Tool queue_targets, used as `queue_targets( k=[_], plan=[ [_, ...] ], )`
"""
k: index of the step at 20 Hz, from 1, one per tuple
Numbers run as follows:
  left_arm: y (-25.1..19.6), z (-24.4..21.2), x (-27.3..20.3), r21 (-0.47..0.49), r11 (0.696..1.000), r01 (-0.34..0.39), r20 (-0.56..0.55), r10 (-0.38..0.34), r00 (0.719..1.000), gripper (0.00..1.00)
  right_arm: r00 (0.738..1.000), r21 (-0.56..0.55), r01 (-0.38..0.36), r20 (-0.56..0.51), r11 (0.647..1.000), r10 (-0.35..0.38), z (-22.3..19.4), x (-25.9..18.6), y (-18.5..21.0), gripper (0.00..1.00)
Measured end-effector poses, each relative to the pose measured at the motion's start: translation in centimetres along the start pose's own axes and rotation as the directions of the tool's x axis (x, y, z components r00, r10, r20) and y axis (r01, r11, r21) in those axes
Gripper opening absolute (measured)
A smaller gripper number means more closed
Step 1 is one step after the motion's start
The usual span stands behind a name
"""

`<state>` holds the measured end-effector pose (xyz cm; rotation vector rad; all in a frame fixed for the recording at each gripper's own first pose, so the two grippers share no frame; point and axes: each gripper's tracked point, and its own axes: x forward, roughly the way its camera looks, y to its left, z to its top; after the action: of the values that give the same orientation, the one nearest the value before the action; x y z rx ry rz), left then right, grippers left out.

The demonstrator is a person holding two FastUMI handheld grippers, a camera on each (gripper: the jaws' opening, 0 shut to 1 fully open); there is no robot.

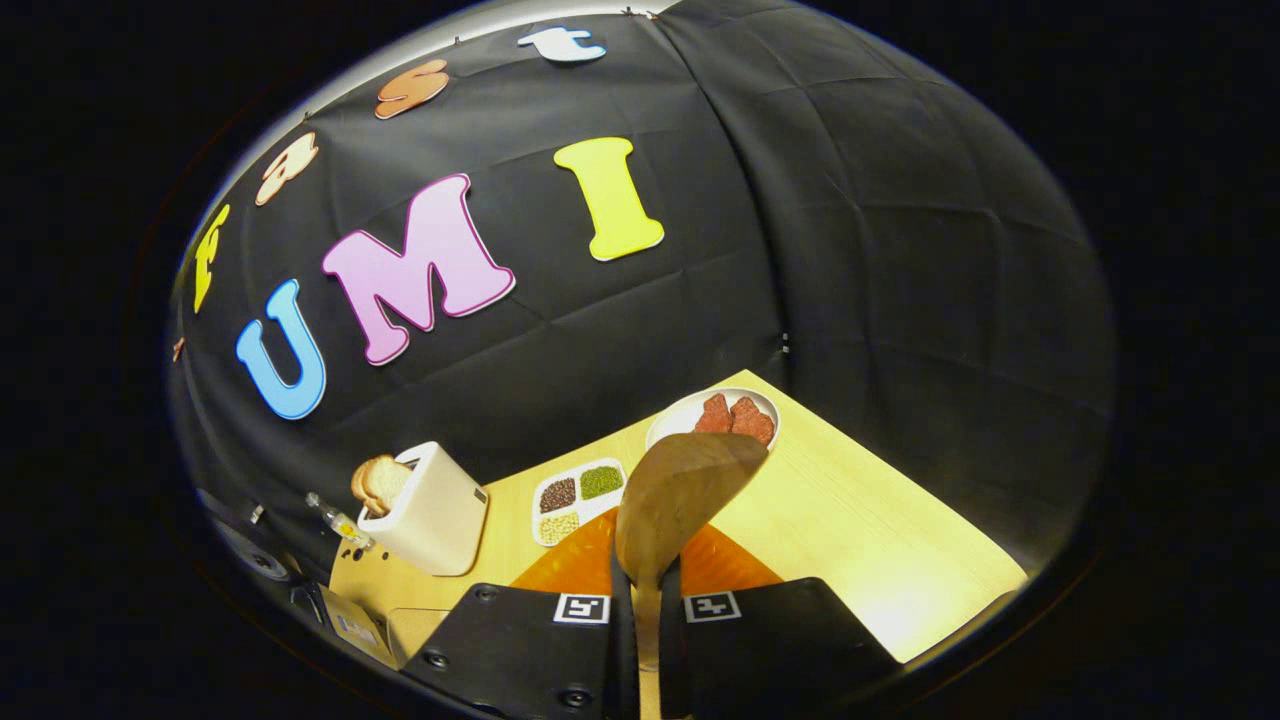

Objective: Close the left gripper, press the button to open the rice cooker; take a wooden spoon from the chopstick holder with the right hand, scoop a spoonful of rice and pour it into the rice cooker, then put the wooden spoon back into the chopstick holder.

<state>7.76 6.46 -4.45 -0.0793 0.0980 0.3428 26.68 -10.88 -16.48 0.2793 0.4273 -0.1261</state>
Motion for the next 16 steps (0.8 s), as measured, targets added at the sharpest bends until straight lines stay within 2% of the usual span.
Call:
queue_targets(
  k=[7,12,16],
  plan=[
    [0.4,4.2,2.0,0.049,0.998,-0.037,0.093,0.033,0.995,0.95,0.991,0.008,0.053,-0.124,0.999,-0.052,-5.9,4.0,-1.7,0.13],
    [2.0,7.1,3.7,0.065,0.996,-0.068,0.144,0.058,0.988,0.95,0.991,0.01,0.056,-0.121,0.998,-0.054,-6.0,4.9,-1.6,0.18],
    [2.5,11.2,5.1,0.176,0.982,-0.072,0.254,0.025,0.967,0.95,0.991,-0.07,0.082,-0.1,0.994,-0.088,-5.5,2.2,-2.5,0.99]
  ],
)
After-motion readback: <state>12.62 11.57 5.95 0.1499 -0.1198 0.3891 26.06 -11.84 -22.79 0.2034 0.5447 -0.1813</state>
